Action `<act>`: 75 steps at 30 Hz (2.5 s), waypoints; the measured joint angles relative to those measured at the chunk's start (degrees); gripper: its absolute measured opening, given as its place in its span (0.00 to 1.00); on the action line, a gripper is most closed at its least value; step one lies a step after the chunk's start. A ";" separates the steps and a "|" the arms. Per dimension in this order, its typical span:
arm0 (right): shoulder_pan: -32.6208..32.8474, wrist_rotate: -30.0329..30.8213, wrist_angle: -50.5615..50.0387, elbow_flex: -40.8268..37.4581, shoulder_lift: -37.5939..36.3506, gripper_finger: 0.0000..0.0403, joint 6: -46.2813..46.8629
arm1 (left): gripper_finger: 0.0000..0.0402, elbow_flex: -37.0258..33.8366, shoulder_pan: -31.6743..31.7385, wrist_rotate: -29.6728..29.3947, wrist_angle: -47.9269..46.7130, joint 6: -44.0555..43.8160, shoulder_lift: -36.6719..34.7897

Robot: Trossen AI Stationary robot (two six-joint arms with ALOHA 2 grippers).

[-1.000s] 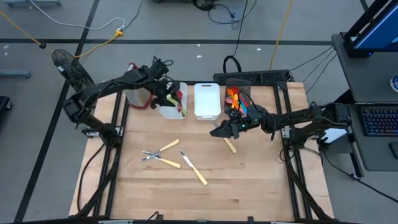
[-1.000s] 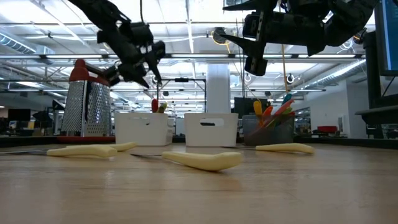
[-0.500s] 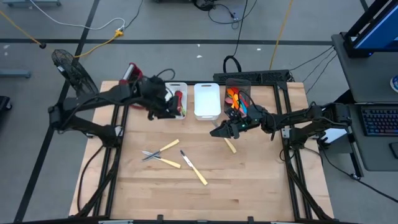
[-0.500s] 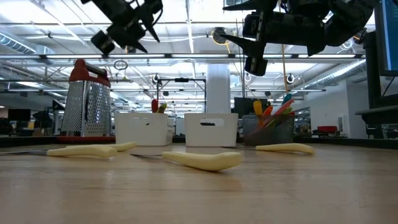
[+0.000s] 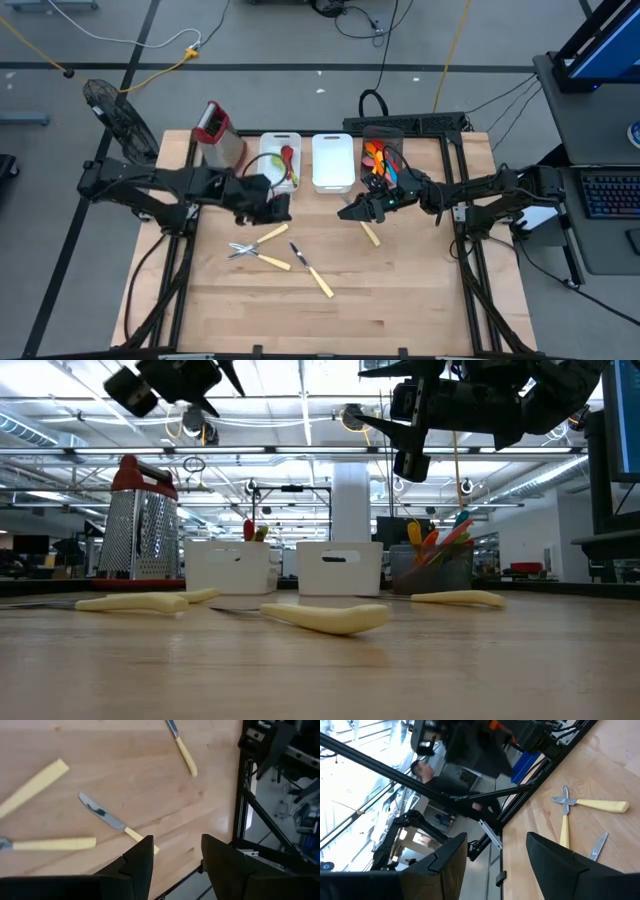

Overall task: Pick & Place Kitchen Items
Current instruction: Put the yellow knife into the right white bin

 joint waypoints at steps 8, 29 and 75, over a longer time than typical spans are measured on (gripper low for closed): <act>0.00 -0.02 -0.02 0.00 0.00 0.49 -0.10 | 0.42 -0.09 -8.95 -9.08 -0.39 -11.05 1.39; 0.00 -0.07 -0.44 0.00 0.02 0.49 -0.62 | 0.42 -0.04 -15.67 0.37 0.07 -29.08 20.77; 0.00 -0.87 -0.39 -0.02 0.00 0.48 -0.39 | 0.51 -5.83 -4.99 -7.14 -11.79 34.93 21.92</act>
